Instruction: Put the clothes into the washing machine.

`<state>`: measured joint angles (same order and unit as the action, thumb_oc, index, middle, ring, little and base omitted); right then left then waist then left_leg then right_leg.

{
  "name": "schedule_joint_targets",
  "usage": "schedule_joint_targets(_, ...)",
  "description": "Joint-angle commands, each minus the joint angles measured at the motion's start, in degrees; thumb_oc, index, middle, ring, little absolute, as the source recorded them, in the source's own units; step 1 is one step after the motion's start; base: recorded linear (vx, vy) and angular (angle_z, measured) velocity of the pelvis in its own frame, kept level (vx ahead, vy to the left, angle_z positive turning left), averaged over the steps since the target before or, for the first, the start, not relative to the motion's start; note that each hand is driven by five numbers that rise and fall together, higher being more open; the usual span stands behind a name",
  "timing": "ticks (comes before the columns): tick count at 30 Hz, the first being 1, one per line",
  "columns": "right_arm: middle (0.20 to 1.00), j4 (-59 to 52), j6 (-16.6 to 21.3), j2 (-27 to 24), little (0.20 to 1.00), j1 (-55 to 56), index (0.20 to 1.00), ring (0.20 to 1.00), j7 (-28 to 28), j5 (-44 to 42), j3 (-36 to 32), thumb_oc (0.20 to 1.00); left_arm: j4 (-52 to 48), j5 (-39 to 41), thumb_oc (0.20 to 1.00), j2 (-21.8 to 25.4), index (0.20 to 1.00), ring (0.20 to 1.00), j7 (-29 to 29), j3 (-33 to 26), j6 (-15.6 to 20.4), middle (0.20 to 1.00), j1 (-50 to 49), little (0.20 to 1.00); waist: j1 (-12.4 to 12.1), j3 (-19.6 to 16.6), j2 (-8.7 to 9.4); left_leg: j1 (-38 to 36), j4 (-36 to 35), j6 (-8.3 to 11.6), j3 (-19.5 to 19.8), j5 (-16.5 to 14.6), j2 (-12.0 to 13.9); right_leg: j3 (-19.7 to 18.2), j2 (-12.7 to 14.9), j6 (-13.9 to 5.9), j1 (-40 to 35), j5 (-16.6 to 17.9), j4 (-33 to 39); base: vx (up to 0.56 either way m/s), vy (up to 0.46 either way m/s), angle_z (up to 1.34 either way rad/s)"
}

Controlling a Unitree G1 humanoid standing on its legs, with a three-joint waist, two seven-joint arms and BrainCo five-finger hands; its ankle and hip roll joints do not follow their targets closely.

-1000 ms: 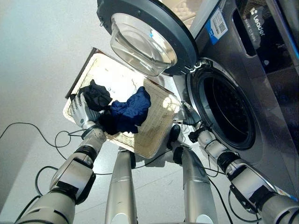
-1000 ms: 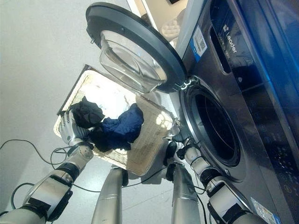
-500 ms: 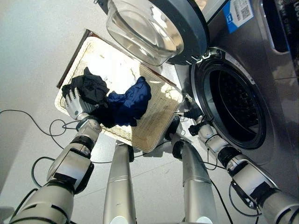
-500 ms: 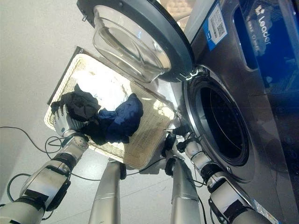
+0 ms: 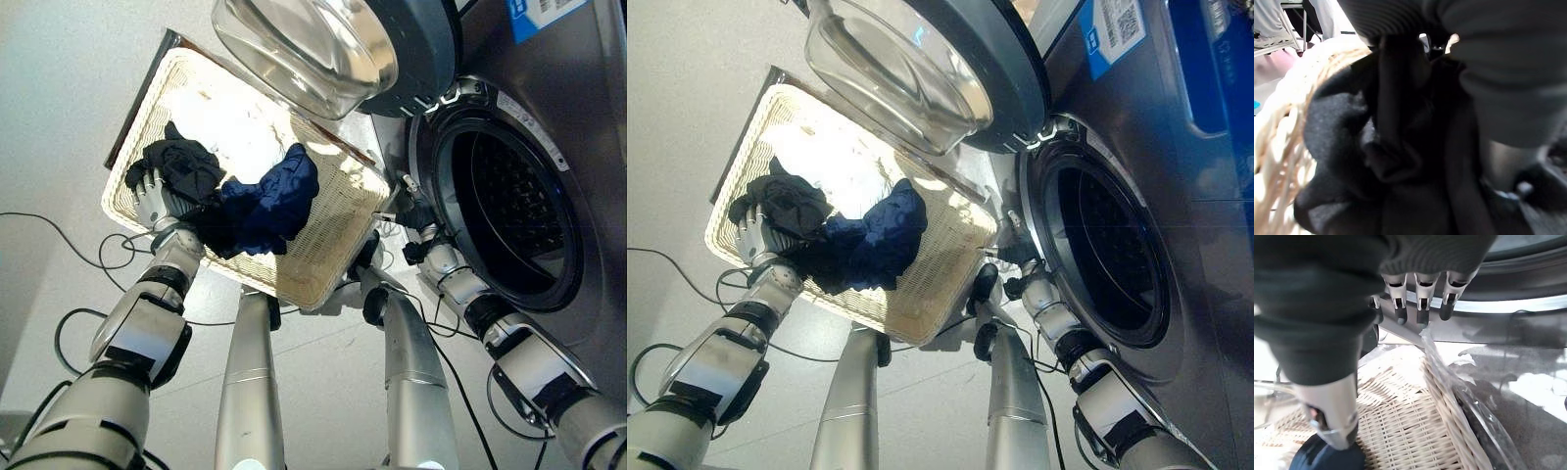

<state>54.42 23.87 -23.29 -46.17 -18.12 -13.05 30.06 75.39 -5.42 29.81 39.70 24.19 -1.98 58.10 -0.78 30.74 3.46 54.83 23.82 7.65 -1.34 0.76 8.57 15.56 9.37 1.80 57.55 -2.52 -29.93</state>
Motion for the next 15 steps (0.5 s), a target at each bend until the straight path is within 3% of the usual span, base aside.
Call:
schedule_joint_targets(1, 1.000, -3.35, 2.60, -1.31, 1.000, 0.99, 1.000, 1.000, -1.71, -2.25, -0.69, 1.000, 3.51, 2.67, 0.200, -0.54, 0.200, 0.200, -8.84, 0.55, 0.73, 0.200, -0.10, 0.200, 0.50, -0.95, 0.46, 3.12, -2.69, 1.17, -2.67, 4.92, -2.39, -0.10, -0.28, -7.05, -0.13, -0.08, -1.55, -0.01, 0.014, -0.04)
schedule_joint_targets(8, 1.000, -2.49, 4.48, -1.38, 1.000, 1.54, 1.000, 1.000, -2.75, -3.75, -1.86, 1.000, 1.78, 2.77, 0.200, -0.12, 0.200, 0.200, -1.80, -1.76, 6.12, 0.200, -0.79, 0.200, 0.42, -0.95, -0.06, 0.76, -3.71, 1.28, -3.71, 4.81, -2.40, 0.04, -0.15, -7.30, -1.96, 0.08, -0.79, 0.00, 0.002, -0.01)
schedule_joint_targets(15, 1.000, -2.74, 5.16, -0.96, 1.000, 2.31, 1.000, 1.000, -2.89, -3.43, -2.97, 1.000, -0.75, 1.60, 0.200, -0.80, 0.200, 0.200, 2.37, -3.78, 8.65, 0.200, -2.88, 0.200, 0.21, -0.95, -0.93, -2.43, -4.47, 1.36, -4.49, 4.32, -2.55, 0.15, 0.25, -7.29, -4.16, -0.58, -1.13, -0.01, 0.004, 0.00)
